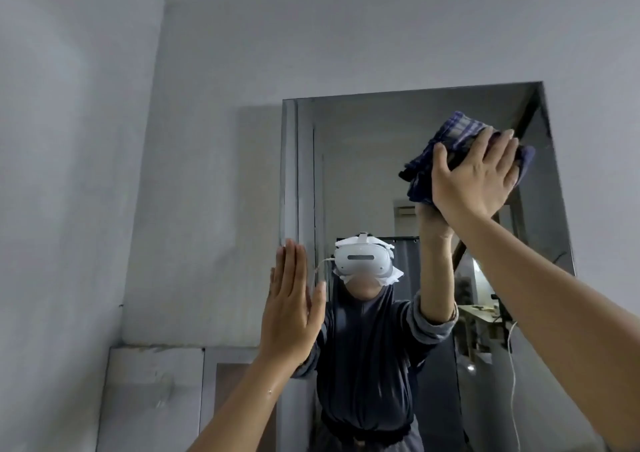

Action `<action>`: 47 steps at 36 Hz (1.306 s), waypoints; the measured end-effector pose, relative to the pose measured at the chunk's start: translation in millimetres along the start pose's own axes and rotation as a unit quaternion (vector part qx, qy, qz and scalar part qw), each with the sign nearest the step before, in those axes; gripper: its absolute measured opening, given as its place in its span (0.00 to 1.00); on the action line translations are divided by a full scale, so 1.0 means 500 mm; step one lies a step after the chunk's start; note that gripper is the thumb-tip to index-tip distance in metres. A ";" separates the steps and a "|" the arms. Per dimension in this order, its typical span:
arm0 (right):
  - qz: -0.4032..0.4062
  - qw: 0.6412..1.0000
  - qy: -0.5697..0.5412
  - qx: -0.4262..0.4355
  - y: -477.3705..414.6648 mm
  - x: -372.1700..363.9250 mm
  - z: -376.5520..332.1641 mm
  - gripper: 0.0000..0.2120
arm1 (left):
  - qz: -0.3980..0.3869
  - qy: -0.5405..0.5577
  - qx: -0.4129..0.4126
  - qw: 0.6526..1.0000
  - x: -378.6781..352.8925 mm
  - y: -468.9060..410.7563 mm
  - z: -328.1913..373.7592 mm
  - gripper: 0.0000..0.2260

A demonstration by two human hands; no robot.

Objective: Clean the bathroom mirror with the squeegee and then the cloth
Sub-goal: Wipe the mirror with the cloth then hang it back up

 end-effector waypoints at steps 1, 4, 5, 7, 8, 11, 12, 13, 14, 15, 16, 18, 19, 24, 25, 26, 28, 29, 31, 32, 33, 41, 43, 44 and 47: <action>-0.002 1.000 0.002 0.014 0.009 -0.006 -0.021 0.37 | 0.000 -0.002 -0.002 1.000 0.000 0.003 -0.001 0.28; -0.025 0.997 0.008 0.071 0.038 -0.030 -0.091 0.37 | -0.001 -0.003 -0.003 1.000 -0.003 0.015 -0.003 0.28; -0.034 0.995 0.009 0.094 0.051 -0.040 -0.117 0.37 | -0.002 -0.004 -0.001 1.000 -0.005 0.022 -0.005 0.28; -0.049 0.988 0.015 0.146 0.074 -0.058 -0.168 0.36 | -0.007 -0.005 -0.001 1.000 -0.012 0.037 -0.005 0.29; -0.058 0.982 0.018 0.177 0.089 -0.069 -0.196 0.36 | -0.009 -0.007 -0.001 1.000 -0.015 0.045 -0.006 0.29; -0.098 0.951 0.036 0.291 0.144 -0.106 -0.277 0.35 | -0.014 -0.009 0.002 1.000 -0.023 0.064 -0.010 0.29; -0.109 0.934 0.046 0.337 0.166 -0.116 -0.301 0.35 | -0.013 -0.008 0.002 1.000 -0.023 0.067 -0.011 0.29; -0.117 0.913 0.056 0.388 0.190 -0.124 -0.321 0.35 | -0.012 -0.007 0.002 1.000 -0.022 0.068 -0.011 0.29; -0.124 0.888 0.065 0.437 0.214 -0.130 -0.336 0.34 | -0.011 -0.006 0.003 1.000 -0.021 0.068 -0.011 0.29; -0.133 0.863 0.076 0.481 0.237 -0.135 -0.344 0.34 | -0.011 -0.005 0.003 1.000 -0.021 0.068 -0.010 0.28; -0.140 0.840 0.086 0.516 0.255 -0.138 -0.344 0.34 | -0.011 -0.004 0.003 1.000 -0.021 0.067 -0.010 0.28; -0.151 0.808 0.097 0.561 0.270 -0.135 -0.326 0.33 | -0.010 -0.007 0.000 1.000 -0.021 0.067 -0.010 0.29; -0.154 0.797 0.103 0.575 0.269 -0.130 -0.311 0.33 | -0.011 -0.008 0.000 1.000 -0.020 0.067 -0.010 0.29; -0.168 0.785 0.155 0.575 0.210 -0.093 -0.196 0.35 | -0.016 -0.011 -0.004 1.000 -0.018 0.065 -0.009 0.29; -0.167 0.797 0.160 0.558 0.191 -0.080 -0.168 0.35 | -0.018 -0.011 -0.003 1.000 -0.018 0.065 -0.009 0.29; -0.161 0.812 0.163 0.536 0.171 -0.063 -0.139 0.36 | -0.020 -0.011 -0.003 1.000 -0.018 0.065 -0.009 0.30; -0.147 0.848 0.164 0.481 0.129 -0.031 -0.076 0.36 | -0.021 -0.013 -0.005 1.000 -0.018 0.066 -0.008 0.30; -0.140 0.869 0.159 0.447 0.109 -0.016 -0.042 0.35 | -0.021 -0.011 -0.004 1.000 -0.017 0.066 -0.006 0.30; -0.126 0.914 0.141 0.360 0.077 0.009 0.034 0.34 | -0.020 -0.004 0.003 1.000 -0.016 0.067 -0.004 0.30; -0.116 0.935 0.130 0.310 0.069 0.019 0.073 0.34 | -0.018 -0.001 0.007 1.000 -0.015 0.067 -0.004 0.30; -0.102 0.953 0.118 0.260 0.067 0.029 0.109 0.34 | -0.017 0.002 0.010 1.000 -0.014 0.067 -0.004 0.30; -0.030 0.998 0.005 -0.053 0.171 0.028 0.200 0.35 | -0.054 0.017 0.013 0.998 -0.017 0.101 -0.001 0.35; -0.022 0.996 -0.005 -0.089 0.209 0.014 0.180 0.35 | -0.065 0.024 0.014 0.998 -0.017 0.115 -0.001 0.35; -0.023 0.995 -0.009 -0.096 0.225 0.005 0.164 0.35 | -0.070 0.028 0.016 0.997 -0.017 0.121 -0.001 0.36; -0.034 0.996 -0.013 -0.086 0.266 -0.023 0.096 0.35 | -0.078 0.036 0.019 0.996 -0.012 0.136 0.002 0.37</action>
Point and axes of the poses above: each hand's wrist, its own y-axis away from the middle knuckle, its own x-axis out of the back of the hand, z = x × y, the point moved 7 cm from there along -y, towards the middle knuckle, and after that the axes turned 1 degree about -z, right-handed, at the moved point
